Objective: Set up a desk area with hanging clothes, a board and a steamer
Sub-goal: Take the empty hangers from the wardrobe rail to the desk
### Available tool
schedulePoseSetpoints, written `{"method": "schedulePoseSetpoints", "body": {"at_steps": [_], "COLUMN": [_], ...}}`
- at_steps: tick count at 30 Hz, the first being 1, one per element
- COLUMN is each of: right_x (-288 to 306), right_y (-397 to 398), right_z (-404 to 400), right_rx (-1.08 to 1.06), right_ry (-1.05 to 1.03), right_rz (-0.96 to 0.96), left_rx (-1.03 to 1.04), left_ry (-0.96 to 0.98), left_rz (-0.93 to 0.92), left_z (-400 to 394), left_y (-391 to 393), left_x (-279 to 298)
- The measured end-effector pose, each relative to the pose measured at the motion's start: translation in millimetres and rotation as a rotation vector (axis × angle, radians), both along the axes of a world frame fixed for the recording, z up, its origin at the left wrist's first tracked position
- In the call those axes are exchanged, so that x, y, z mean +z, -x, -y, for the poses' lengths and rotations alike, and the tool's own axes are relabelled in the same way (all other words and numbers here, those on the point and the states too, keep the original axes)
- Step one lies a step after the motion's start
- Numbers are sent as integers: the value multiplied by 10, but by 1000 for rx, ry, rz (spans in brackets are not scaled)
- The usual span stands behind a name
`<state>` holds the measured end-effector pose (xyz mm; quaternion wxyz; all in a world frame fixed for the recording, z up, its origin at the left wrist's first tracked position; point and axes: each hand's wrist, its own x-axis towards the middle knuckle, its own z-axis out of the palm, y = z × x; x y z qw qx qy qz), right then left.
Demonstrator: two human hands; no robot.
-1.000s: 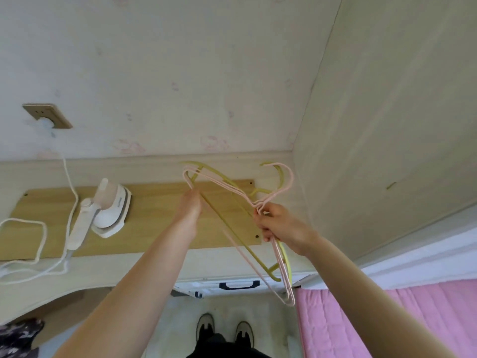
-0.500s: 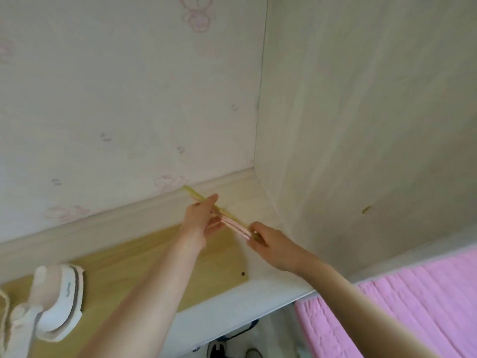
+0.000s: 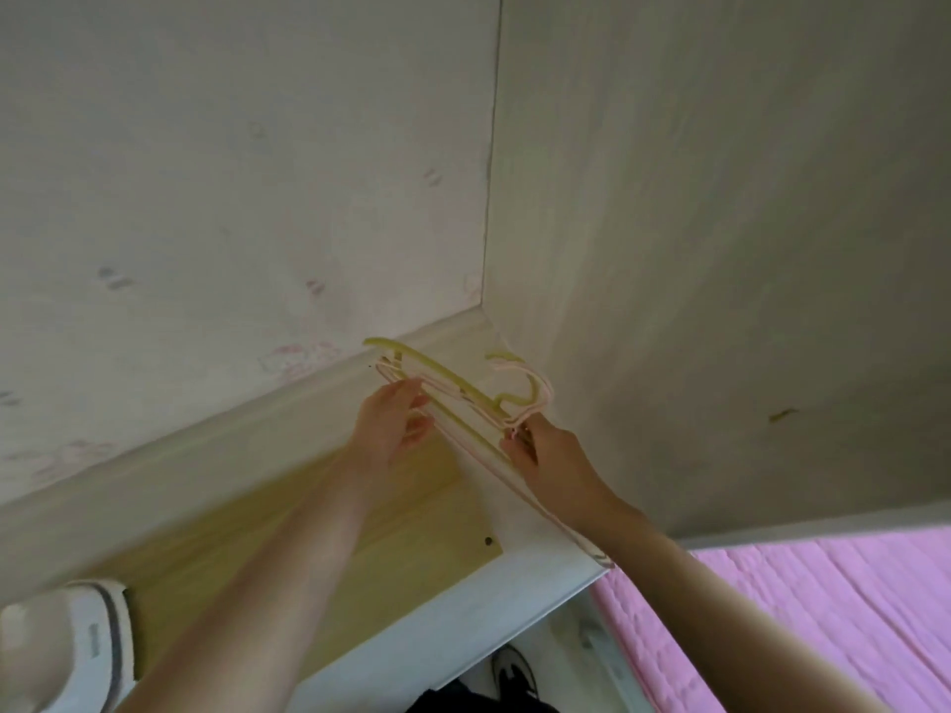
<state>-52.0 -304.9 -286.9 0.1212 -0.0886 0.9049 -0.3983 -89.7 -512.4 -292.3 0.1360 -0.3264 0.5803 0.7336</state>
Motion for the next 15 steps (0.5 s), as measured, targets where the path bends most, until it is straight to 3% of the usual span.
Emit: {"method": "schedulePoseSetpoints", "body": {"at_steps": [5,11,15], "right_x": [22,-118,-241], "right_y": [-28,-135,-161], "right_z": [149,256,268], "right_rx": [26,159,128], "right_ry": [-154,-183,-206], "right_rz": [-91,86,99], "left_rx": [-57,-398,-536], "left_ry": [-99,-359,-178], "left_rz": [-41,143,198], "left_z": [-37,-9,103], "left_y": [73,177,169], "left_x": [-7,89,-28]}}
